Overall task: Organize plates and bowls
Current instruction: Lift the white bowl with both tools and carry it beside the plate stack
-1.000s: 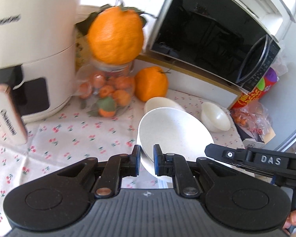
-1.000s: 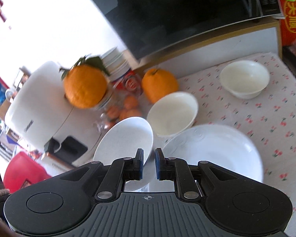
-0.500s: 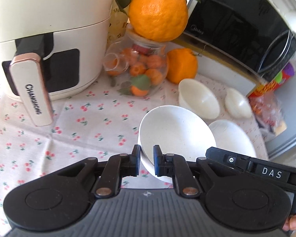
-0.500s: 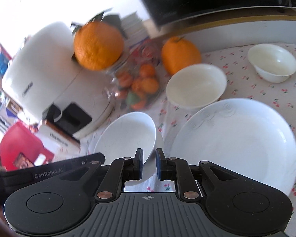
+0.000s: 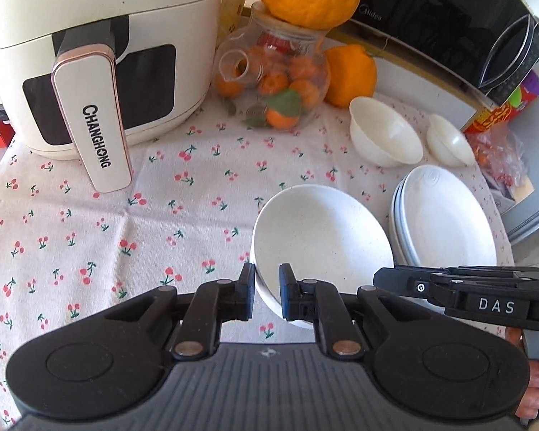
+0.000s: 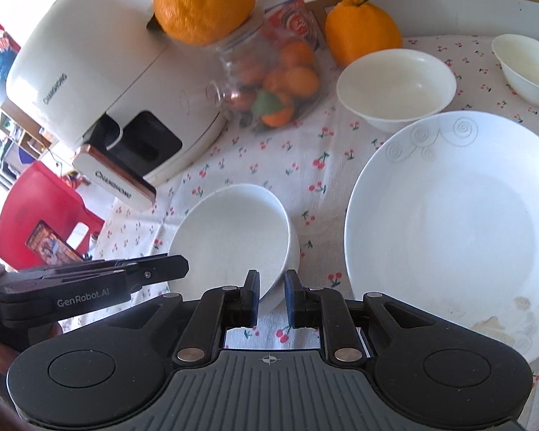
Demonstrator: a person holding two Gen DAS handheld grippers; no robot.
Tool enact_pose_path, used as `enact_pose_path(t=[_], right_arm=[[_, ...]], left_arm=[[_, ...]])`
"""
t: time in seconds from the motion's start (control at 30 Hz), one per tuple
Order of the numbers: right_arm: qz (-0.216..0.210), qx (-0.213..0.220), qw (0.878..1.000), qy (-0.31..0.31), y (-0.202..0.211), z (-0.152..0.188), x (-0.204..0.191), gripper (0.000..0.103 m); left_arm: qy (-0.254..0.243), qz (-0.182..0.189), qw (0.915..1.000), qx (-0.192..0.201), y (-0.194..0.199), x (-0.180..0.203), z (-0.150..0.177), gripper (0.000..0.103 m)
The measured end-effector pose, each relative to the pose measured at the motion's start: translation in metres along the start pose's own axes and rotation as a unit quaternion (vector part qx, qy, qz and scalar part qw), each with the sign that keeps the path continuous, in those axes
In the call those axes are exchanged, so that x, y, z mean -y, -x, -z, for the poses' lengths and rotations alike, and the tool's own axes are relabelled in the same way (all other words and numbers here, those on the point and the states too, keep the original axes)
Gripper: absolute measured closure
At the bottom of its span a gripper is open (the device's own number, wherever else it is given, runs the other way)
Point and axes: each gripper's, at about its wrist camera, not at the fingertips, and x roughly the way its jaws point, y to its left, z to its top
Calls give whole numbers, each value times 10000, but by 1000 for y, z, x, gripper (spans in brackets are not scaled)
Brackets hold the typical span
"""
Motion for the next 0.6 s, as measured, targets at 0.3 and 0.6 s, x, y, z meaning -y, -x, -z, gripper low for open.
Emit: enact_pose_path(t=[0.3,0.6], right_arm=[[33,27,10000,64,0,1,-1,86],[-17,-11,10000,68,1,0,-1,85]], left_arm=[[-28,24,10000,-51,0,1,0,87],[45,106,9999,-85,-1,2,-2,79]])
